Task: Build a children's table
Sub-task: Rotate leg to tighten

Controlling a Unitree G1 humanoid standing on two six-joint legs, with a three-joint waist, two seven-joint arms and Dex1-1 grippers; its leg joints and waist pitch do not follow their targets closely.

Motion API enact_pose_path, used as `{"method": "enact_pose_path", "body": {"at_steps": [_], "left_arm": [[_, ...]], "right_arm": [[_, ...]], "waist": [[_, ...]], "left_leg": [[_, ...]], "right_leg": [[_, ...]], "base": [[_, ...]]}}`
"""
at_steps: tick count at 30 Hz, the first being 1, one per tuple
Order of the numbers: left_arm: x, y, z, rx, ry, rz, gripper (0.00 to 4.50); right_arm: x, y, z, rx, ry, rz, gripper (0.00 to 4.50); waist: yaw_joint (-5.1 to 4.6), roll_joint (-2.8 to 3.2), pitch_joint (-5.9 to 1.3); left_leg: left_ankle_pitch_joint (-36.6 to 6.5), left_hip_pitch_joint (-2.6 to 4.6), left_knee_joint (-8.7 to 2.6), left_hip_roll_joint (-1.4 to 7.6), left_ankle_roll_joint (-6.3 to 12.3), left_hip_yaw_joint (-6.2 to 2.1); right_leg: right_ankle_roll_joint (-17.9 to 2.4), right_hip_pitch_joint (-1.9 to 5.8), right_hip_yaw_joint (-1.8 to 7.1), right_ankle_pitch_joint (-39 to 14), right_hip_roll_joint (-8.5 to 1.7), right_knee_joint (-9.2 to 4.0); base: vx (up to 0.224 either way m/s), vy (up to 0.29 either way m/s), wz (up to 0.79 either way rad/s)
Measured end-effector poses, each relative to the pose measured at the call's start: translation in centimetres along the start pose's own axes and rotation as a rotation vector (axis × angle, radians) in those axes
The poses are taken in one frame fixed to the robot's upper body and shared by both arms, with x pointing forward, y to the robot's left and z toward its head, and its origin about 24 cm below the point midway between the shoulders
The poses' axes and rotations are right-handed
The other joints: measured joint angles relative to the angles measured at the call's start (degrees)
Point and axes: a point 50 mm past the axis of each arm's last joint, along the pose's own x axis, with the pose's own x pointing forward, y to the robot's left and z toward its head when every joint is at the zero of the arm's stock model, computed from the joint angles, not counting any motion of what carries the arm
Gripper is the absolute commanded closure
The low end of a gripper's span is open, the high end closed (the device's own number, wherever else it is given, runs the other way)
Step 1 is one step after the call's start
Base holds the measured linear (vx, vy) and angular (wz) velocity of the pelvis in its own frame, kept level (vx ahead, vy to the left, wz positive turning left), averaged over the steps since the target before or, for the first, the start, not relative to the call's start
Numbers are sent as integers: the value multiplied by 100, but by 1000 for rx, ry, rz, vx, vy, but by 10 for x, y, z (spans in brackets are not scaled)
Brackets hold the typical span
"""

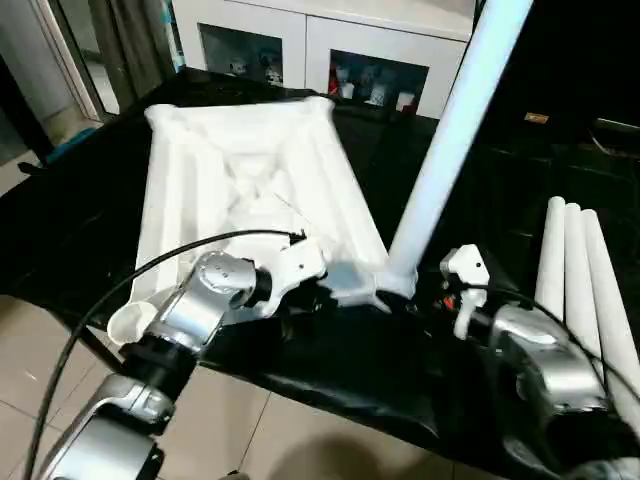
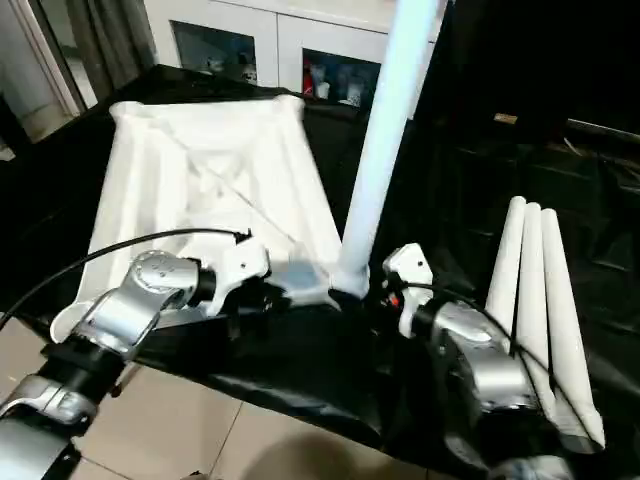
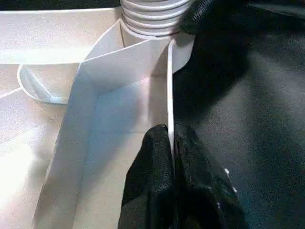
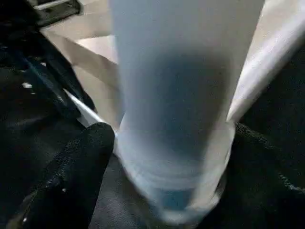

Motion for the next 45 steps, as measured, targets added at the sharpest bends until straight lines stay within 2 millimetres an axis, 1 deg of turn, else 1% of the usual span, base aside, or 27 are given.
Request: {"method": "enact_pose_path", "body": {"at_steps": [4, 8, 10, 12, 13, 16, 20, 24, 27, 30, 32, 33, 34, 36, 37, 40, 43, 45], "left_arm": [[0, -4, -1, 15, -3, -30, 450], [0, -4, -2, 12, -5, -31, 450], [0, -4, -2, 12, -4, -30, 450], [0, -4, -2, 12, -4, -30, 450], [0, -4, -2, 12, -4, -31, 450], [0, -4, -3, 11, -4, -30, 450], [0, -4, -3, 11, -4, -29, 450], [0, -4, -3, 8, -4, -26, 450], [3, -3, -3, -18, -8, 4, 450], [16, 2, 1, -62, -9, 73, 450], [29, 5, 5, -93, -4, 138, 450], [34, 8, 7, -110, 3, 175, 450], [42, 9, 10, -133, 8, 215, 450], [49, 9, 12, -153, 17, 252, 450], [51, 8, 12, -157, 22, 266, 450], [52, 9, 12, -177, 35, 285, 450], [52, 9, 12, -188, 43, 293, 450], [52, 9, 11, -190, 45, 300, 450]], "right_arm": [[0, 3, 3, -23, 8, 27, 68], [8, 5, 1, -13, 8, 26, 68], [8, 5, -1, -6, 12, 21, 68], [8, 5, -1, -3, 12, 19, 96], [8, 5, -1, -2, 12, 20, 96], [9, 6, -1, -1, 12, 26, 131], [10, 6, -2, 0, 12, 31, 161], [10, 6, -2, 5, 11, 27, 170], [12, 5, -6, 77, -23, -36, 171], [19, -1, -11, 135, -50, -205, 172], [29, -6, -13, 168, -51, -349, 173], [37, -9, -12, 189, -55, -432, 173], [46, -12, -12, 219, -50, -535, 173], [54, -13, -11, 243, -42, -627, 173], [57, -13, -11, 256, -38, -663, 173], [69, -10, -10, 278, -27, -698, 173], [73, -10, -10, 281, -17, -696, 173], [75, -10, -10, 282, -15, -702, 173]], "waist": [[-6, 3, -1], [-18, 10, -1], [-22, 11, -2], [-22, 12, -2], [-22, 12, -2], [-24, 12, -2], [-25, 12, -2], [-25, 12, -2], [-26, 11, -4], [-44, 24, -12], [-60, 25, -15], [-71, 24, -16], [-87, 23, -16], [-94, 14, -20], [-93, -4, -32], [-97, -41, -54], [-117, -76, -74], [-129, -89, -82]], "left_leg": [[0, 0, 21, 1, 0, 0], [0, 1, 35, 3, 0, 0], [-1, 0, 42, 3, 1, 1], [-2, 0, 44, 2, 4, 2], [-2, 0, 45, 3, 5, 2], [-3, 0, 54, 4, 6, 2], [-13, -4, 80, 7, 23, 2], [-15, -3, 90, 7, 26, 3], [-15, 2, 103, 7, 26, 4], [-12, 11, 115, 6, 21, 15], [-2, 30, 118, 5, 8, 22], [-4, 66, 115, 5, -21, 22], [-4, 80, 107, 2, -39, 25], [-2, 94, 100, 1, -45, 26], [1, 97, 92, 0, -50, 26], [7, 94, 77, 0, -59, 26], [7, 93, 74, 0, -59, 26], [7, 90, 71, 0, -59, 25]], "right_leg": [[0, 0, 5, 0, -1, 17], [-9, 0, 5, 5, -1, 24], [-11, 1, 7, 7, -2, 26], [-11, 1, 9, 8, -2, 26], [-11, 1, 8, 8, -2, 27], [-10, 0, 8, 8, -2, 35], [-10, 1, 11, 8, -2, 43], [-10, 1, 13, 8, -3, 53], [-11, 1, 18, 8, -5, 76], [-19, 13, 32, 13, -8, 92], [-35, 26, 40, 23, -10, 102], [-45, 31, 44, 31, -9, 104], [-57, 36, 50, 43, -10, 104], [-51, 45, 56, 53, -9, 101], [-49, 45, 57, 54, -8, 100], [-46, 45, 60, 57, -4, 100], [-45, 44, 62, 58, -2, 96], [-43, 43, 64, 59, -1, 91]], "base": [[0, 0, 0], [0, 0, 0], [0, 0, 0], [0, 0, 0], [0, 0, 0], [0, 0, 0], [0, 0, 0], [0, 0, 0], [0, 0, 0], [-18, 2, -1], [-53, 6, -3], [0, 0, 0], [0, 0, 0], [0, 0, 0], [0, 0, 0], [0, 0, 0], [0, 0, 0], [0, 0, 0]]}}
